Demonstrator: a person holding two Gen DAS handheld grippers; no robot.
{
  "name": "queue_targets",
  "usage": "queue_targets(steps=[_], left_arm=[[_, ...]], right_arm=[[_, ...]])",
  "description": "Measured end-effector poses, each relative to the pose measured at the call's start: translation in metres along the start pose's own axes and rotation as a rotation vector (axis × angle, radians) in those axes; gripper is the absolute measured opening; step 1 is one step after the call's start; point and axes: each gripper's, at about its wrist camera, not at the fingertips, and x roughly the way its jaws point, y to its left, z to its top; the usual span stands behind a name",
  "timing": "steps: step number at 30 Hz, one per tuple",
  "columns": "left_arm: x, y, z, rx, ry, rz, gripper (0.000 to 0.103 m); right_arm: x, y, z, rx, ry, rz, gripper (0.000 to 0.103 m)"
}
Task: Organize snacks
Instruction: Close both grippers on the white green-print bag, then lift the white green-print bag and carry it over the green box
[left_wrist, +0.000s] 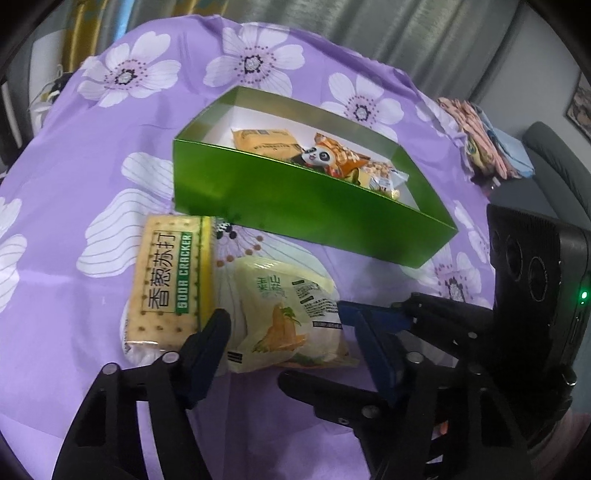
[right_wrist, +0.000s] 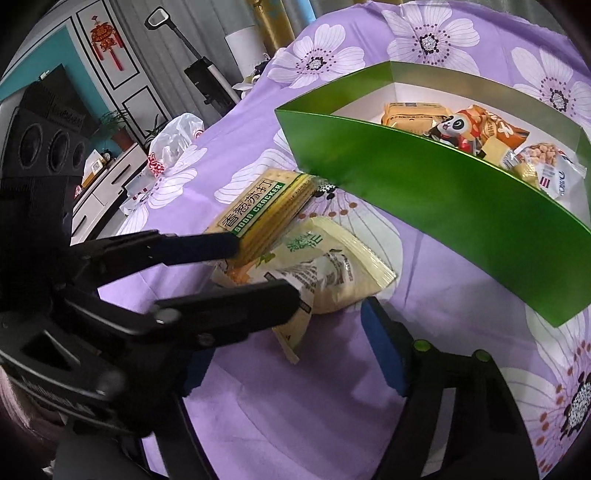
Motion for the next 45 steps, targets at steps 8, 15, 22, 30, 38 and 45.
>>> queue_targets(steps=[8,15,22,30,38,45], left_arm=[[0.007,0.005,-0.001,-0.051,0.045,-0.030,0.049],[0.002,-0.003,0.000,-0.054,0.035,-0.052,0.046],[-0.016,-0.018,0.002,-0.032,0.000,-0.054,0.046],[-0.034,-0.048,0.017,0.043,-0.056,-0.040,0.046],[-0.041,-0.075,0.043,0.111,-0.100,-0.054,0.046],[-0.033,-0.094,0.074,0.160,-0.130,-0.071,0.046]], right_arm=[[0.006,0.000,0.002,-0.004,0.013,0.004,0.052],[0.001,-0.002,0.002,-0.017,0.005,0.004,0.023],[-0.019,0.006,-0.001,-0.034,-0.038,0.017,0.020],[-0.055,0.009,0.003,-0.061,-0.117,-0.001,0.020],[-0.089,0.000,0.017,-0.064,-0.206,-0.040,0.020],[-0.107,-0.022,0.038,-0.039,-0.266,-0.074,0.020]])
